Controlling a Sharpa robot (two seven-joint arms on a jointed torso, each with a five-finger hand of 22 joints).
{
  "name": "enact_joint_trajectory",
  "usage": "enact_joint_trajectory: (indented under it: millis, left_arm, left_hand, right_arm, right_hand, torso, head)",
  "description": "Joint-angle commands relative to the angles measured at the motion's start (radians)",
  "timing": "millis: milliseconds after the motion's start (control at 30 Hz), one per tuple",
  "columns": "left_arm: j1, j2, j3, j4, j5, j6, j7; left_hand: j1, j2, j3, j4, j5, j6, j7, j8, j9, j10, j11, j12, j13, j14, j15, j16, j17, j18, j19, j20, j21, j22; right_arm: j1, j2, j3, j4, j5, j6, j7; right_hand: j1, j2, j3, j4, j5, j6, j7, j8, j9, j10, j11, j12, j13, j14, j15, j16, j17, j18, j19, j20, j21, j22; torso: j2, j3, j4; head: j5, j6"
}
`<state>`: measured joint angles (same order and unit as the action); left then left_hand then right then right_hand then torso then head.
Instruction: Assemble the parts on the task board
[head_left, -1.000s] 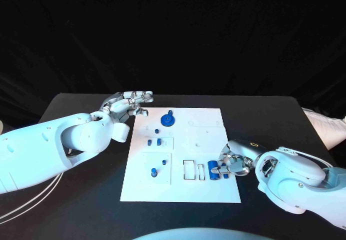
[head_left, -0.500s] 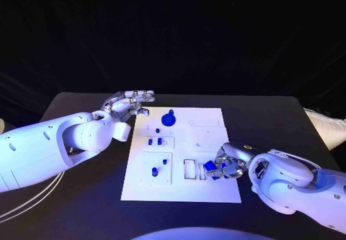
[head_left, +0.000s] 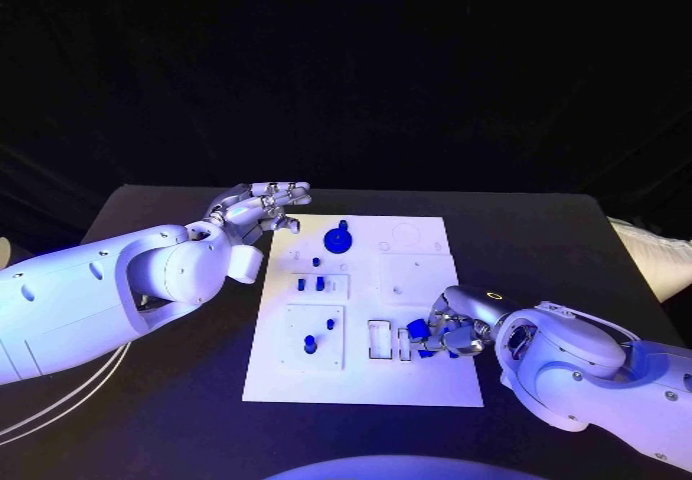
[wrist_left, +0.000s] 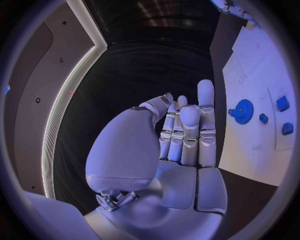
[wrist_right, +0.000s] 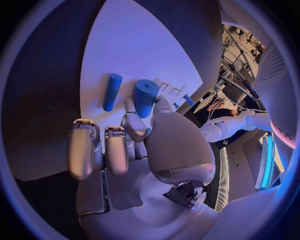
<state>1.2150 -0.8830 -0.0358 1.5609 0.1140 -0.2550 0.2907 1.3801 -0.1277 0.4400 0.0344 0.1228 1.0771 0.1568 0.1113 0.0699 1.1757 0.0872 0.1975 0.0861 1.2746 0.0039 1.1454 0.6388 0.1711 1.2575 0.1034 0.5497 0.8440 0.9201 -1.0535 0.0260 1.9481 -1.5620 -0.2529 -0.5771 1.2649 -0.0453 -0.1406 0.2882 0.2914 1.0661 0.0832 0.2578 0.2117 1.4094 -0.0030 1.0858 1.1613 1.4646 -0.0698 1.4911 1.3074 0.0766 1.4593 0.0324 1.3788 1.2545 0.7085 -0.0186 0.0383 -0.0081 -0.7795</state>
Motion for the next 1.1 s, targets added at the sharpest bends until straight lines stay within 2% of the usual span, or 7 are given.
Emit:
enact_joint_trajectory:
  millis: [33, 233, 367, 633, 767, 867, 1100]
  left_arm:
    - [0.0, 0.001, 0.0, 0.001, -0.003, 0.02, 0.003]
    - [0.0, 0.002, 0.0, 0.0, -0.003, 0.019, 0.003]
    - [0.0, 0.002, -0.001, -0.001, -0.003, 0.02, 0.003]
    - [0.0, 0.003, -0.001, -0.001, -0.003, 0.02, 0.002]
    - [0.0, 0.004, -0.001, -0.001, -0.005, 0.021, 0.002]
    - [0.0, 0.005, -0.001, -0.001, -0.011, 0.021, 0.001]
    - [0.0, 0.006, -0.001, 0.001, -0.016, 0.023, -0.001]
  left_hand:
    - [-0.004, 0.006, -0.005, 0.0, 0.003, 0.0, 0.005, 0.006, -0.001, -0.008, 0.0, 0.005, 0.001, -0.008, 0.0, -0.001, -0.001, 0.011, 0.0, 0.0, -0.006, -0.001]
    - [-0.006, 0.006, -0.006, 0.001, 0.003, 0.0, 0.006, 0.006, -0.002, -0.009, 0.0, 0.006, 0.001, -0.008, 0.0, -0.001, -0.003, 0.011, 0.0, 0.0, -0.007, -0.002]
    - [-0.006, 0.006, -0.006, 0.001, 0.003, 0.0, 0.006, 0.006, -0.002, -0.009, 0.0, 0.006, 0.001, -0.008, 0.0, -0.001, -0.003, 0.011, 0.0, 0.0, -0.007, -0.002]
    - [0.002, 0.009, -0.002, -0.004, 0.004, 0.0, 0.005, 0.007, -0.002, -0.011, -0.001, 0.01, 0.001, -0.008, -0.001, -0.001, -0.005, 0.011, 0.001, -0.001, -0.008, -0.003]
    - [0.007, 0.01, 0.0, -0.008, 0.004, 0.0, 0.005, 0.008, -0.001, -0.012, -0.001, 0.012, 0.001, -0.009, -0.001, 0.0, -0.006, 0.012, 0.001, -0.001, -0.008, -0.003]
    - [0.01, 0.01, 0.0, -0.01, 0.004, 0.0, 0.005, 0.008, -0.001, -0.012, -0.001, 0.013, 0.001, -0.009, -0.002, 0.0, -0.007, 0.012, 0.002, -0.002, -0.008, -0.003]
    - [0.01, 0.01, 0.0, -0.01, 0.004, 0.0, 0.005, 0.008, -0.001, -0.012, -0.001, 0.013, 0.001, -0.009, -0.002, 0.0, -0.007, 0.012, 0.002, -0.002, -0.008, -0.003]
  right_arm:
    - [-0.009, -0.007, -0.007, 0.007, 0.049, -0.034, -0.001]
    - [-0.005, -0.038, 0.0, 0.044, 0.108, -0.134, 0.015]
    - [0.003, -0.052, 0.005, 0.063, 0.139, -0.159, 0.021]
    - [0.011, -0.038, 0.008, 0.069, 0.209, -0.128, 0.029]
    - [0.012, -0.012, 0.008, 0.062, 0.232, -0.103, 0.031]
    - [0.012, 0.01, 0.008, 0.056, 0.245, -0.088, 0.029]
    - [0.012, 0.058, 0.007, 0.038, 0.22, -0.047, -0.004]
  right_hand:
    - [0.028, 0.007, 0.001, -0.01, 0.016, -0.001, -0.007, 0.009, 0.01, -0.006, -0.002, -0.007, 0.001, 0.082, -0.005, 0.005, 0.135, -0.011, 0.005, -0.003, 0.006, 0.001]
    - [0.057, 0.018, 0.0, -0.016, 0.059, -0.008, -0.007, 0.015, 0.026, -0.007, -0.002, -0.015, 0.005, 0.082, -0.005, 0.006, 0.136, -0.011, 0.005, -0.004, 0.008, 0.003]
    - [0.063, 0.019, -0.003, -0.017, 0.071, -0.01, -0.007, 0.017, 0.031, -0.006, -0.002, -0.018, 0.006, 0.082, -0.005, 0.006, 0.136, -0.011, 0.005, -0.004, 0.008, 0.003]
    - [0.062, 0.021, -0.011, -0.013, 0.048, -0.015, -0.005, 0.018, 0.038, -0.007, -0.001, -0.025, 0.005, 0.082, -0.004, 0.005, 0.135, -0.011, 0.005, -0.003, 0.007, 0.002]
    - [0.059, 0.025, -0.017, -0.009, 0.031, -0.017, -0.005, 0.019, 0.043, -0.008, 0.0, -0.032, 0.003, 0.081, -0.003, 0.003, 0.132, -0.011, 0.004, -0.002, 0.006, 0.001]
    - [0.055, 0.029, -0.02, -0.006, 0.027, -0.017, -0.005, 0.021, 0.046, -0.007, 0.0, -0.033, 0.005, 0.081, -0.003, 0.004, 0.133, -0.011, 0.004, -0.002, 0.006, 0.002]
    - [0.0, 0.038, -0.054, 0.002, 0.034, -0.003, -0.013, 0.035, 0.065, -0.006, -0.005, -0.045, 0.006, 0.08, -0.007, 0.001, 0.129, -0.01, 0.003, -0.004, 0.005, 0.001]
  torso:
    - [-0.001, -0.0001, 0.0006]
    - [-0.001, -0.0002, -0.0008]
    - [-0.001, -0.0003, 0.0002]
    - [0.0, -0.0008, 0.0027]
    - [-0.001, -0.003, 0.0017]
    - [0.0, -0.002, 0.0036]
    - [0.001, -0.0021, 0.0024]
  head:
    - [0.001, 0.001]
    - [0.0, 0.001]
    - [-0.004, 0.004]
    - [-0.004, 0.004]
    - [-0.002, 0.004]
    - [0.0, 0.003]
    - [0.004, 0.002]
